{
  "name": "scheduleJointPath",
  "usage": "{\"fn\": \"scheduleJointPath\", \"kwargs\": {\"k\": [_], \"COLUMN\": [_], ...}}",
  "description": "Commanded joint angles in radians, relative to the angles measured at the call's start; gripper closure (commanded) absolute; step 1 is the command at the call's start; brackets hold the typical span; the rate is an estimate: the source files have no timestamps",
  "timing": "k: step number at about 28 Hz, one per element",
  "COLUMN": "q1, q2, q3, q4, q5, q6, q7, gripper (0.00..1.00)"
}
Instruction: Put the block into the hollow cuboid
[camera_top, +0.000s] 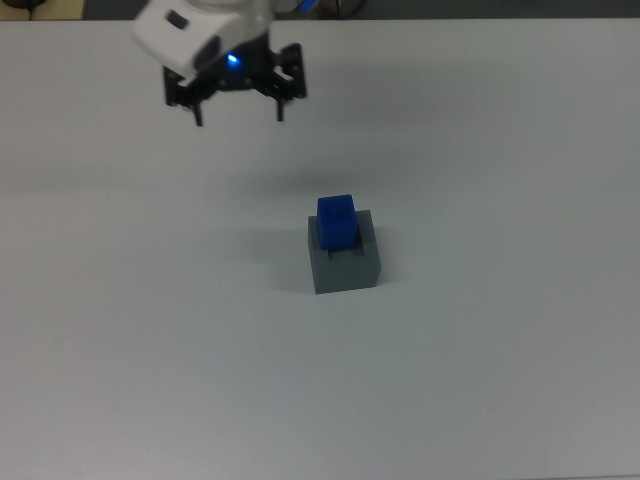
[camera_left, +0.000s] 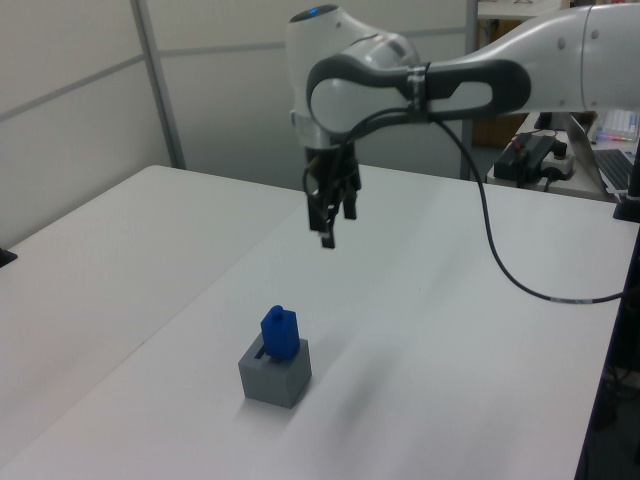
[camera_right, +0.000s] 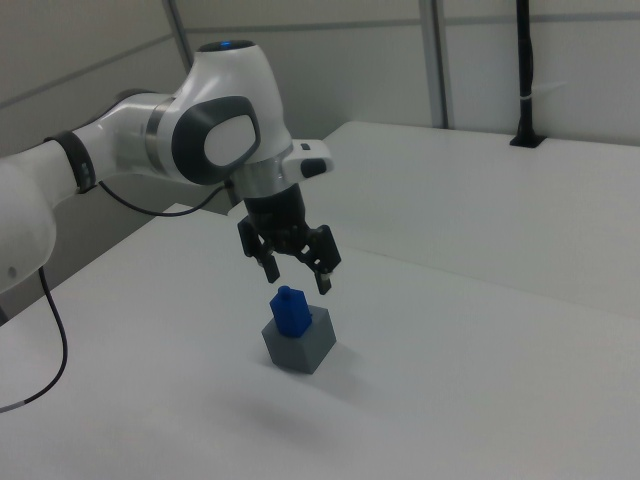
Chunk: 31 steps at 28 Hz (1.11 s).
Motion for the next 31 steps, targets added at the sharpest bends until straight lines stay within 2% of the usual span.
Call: {"fn": "scheduleJointPath", "kwargs": {"k": [1, 12, 14, 31], "q1": [-0.002, -0.009, -0.029, -0.042], "q2": [-0.019, -0.012, -0.007, -0.021], "q3": [-0.045, -0.058, -0.063, -0.072], "q4": [0.002, -0.002, 0.001, 0.002], "q5": [0.005, -0.004, 0.002, 0.006], "q6": [-0.037, -0.052, -0.048, -0.066], "q7": [-0.037, -0.043, -0.043, -0.06], "gripper": [0.0, 0.0, 0.0, 0.0]}}
